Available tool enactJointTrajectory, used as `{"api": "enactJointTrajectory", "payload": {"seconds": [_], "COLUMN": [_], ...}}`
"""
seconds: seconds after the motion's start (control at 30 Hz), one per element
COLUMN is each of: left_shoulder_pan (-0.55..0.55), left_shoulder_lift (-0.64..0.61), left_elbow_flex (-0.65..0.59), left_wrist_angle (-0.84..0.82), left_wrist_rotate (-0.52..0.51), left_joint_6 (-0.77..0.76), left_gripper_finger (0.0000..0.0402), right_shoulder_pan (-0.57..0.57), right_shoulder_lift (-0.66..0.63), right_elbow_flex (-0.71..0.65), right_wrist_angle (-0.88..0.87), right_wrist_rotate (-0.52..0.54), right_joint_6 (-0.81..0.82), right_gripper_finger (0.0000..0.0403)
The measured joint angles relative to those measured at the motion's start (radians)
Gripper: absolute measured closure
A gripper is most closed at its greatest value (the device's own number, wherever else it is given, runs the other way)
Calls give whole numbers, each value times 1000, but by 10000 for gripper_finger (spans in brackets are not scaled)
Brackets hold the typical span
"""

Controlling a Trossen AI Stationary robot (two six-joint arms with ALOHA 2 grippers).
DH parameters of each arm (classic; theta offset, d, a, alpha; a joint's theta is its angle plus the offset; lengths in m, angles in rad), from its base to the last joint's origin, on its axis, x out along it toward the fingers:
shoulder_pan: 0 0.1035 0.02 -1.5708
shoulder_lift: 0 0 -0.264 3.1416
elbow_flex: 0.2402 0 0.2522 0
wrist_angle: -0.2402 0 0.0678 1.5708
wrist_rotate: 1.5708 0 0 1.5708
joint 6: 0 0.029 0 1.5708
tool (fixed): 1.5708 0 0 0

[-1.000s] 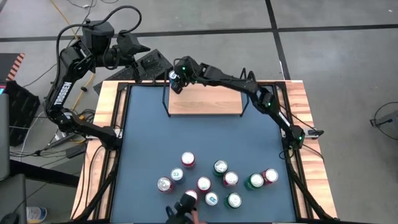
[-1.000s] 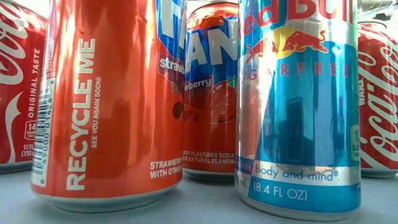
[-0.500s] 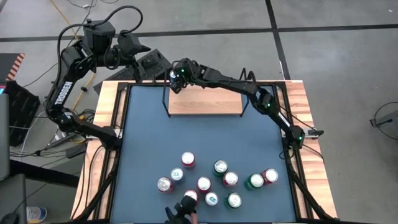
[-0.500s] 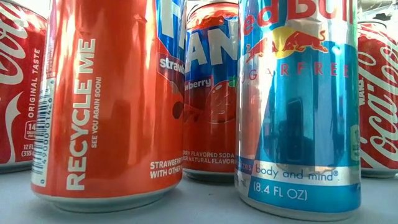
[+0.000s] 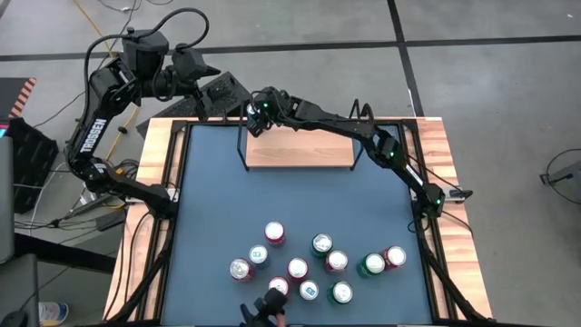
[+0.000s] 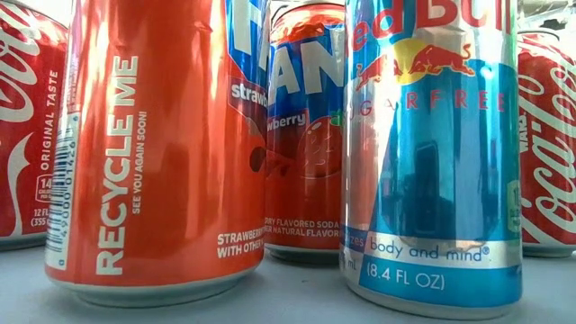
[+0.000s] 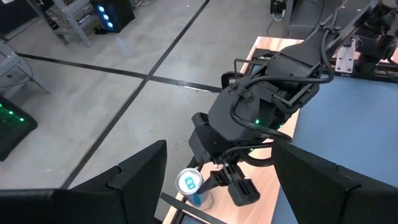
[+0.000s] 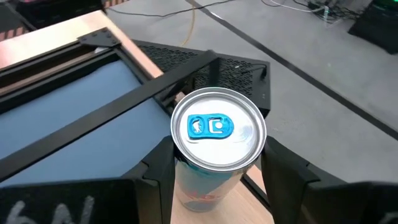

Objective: Place canned beverage on shelf
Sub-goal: Put the top blue soda can on the shelf

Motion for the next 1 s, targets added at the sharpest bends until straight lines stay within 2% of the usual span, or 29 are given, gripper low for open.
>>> {"api": "enactJointTrajectory", "payload": {"seconds": [0.5,0.83,1.0], "left_shoulder_pan": [0,0,0], "left_shoulder_lift": [0,0,0], "left_elbow_flex": [0,0,0], "left_wrist_angle": [0,0,0], "left_wrist_rotate": [-1,-1,-1], "left_joint_6": [-9,-9,-9], "left_gripper_finger": [124,124,124], "right_shoulder_pan": [0,1,3], "right_shoulder_lift": [0,0,0], "right_elbow_flex": [0,0,0], "right_wrist_angle": [3,4,4], "right_wrist_rotate": [21,17,17], "right_joint_6": [6,-6,-39], "right_gripper_finger": [220,180,173]}}
